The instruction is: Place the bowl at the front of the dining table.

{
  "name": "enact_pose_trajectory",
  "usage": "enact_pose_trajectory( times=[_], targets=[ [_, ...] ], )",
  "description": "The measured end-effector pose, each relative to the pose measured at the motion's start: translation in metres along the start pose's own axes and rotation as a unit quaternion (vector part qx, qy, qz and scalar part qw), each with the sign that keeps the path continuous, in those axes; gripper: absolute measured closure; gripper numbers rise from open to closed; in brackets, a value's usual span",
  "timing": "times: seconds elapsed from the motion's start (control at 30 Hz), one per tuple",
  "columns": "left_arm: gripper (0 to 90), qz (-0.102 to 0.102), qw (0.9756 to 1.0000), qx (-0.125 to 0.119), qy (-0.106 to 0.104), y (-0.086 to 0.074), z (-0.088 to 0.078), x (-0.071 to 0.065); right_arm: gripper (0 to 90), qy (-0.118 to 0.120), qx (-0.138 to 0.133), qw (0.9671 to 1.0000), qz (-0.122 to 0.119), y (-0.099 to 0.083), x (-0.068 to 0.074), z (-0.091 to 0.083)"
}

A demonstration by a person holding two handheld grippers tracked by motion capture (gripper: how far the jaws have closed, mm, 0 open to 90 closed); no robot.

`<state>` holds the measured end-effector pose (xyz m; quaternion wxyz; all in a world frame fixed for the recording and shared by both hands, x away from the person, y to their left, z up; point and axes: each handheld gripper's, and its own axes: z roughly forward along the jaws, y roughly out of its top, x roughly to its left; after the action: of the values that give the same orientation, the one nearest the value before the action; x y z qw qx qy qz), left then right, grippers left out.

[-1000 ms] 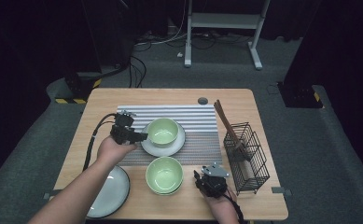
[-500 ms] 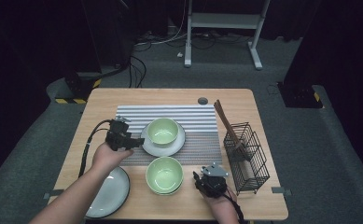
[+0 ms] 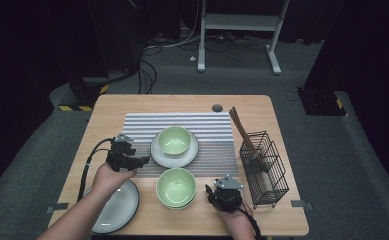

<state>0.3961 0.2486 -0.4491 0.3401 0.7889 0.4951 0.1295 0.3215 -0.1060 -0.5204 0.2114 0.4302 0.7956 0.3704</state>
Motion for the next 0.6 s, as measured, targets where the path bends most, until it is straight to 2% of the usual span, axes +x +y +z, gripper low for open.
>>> enact_pose_trajectory(
  times=[0.17,0.27,0.37,0.6],
  targets=[
    [28.7,0.006,0.9999,-0.015,-0.007,-0.013,-0.005,-0.001,52.1,-0.001,-0.002,1.0000,-0.001,0.000,0.001,0.001],
    [28.7,0.014,0.9997,-0.018,0.001,-0.021,-0.008,-0.001,52.1,-0.002,-0.003,1.0000,-0.001,0.000,0.001,0.001],
    [28.3,0.010,0.9996,-0.025,-0.009,-0.028,-0.011,0.001,51.4,-0.003,-0.006,1.0000,0.001,0.000,0.002,0.000],
    [27.4,0.027,0.9987,-0.042,-0.012,-0.048,-0.016,-0.002,49.5,-0.001,-0.011,0.9999,-0.004,0.002,0.008,-0.001]
  ],
)
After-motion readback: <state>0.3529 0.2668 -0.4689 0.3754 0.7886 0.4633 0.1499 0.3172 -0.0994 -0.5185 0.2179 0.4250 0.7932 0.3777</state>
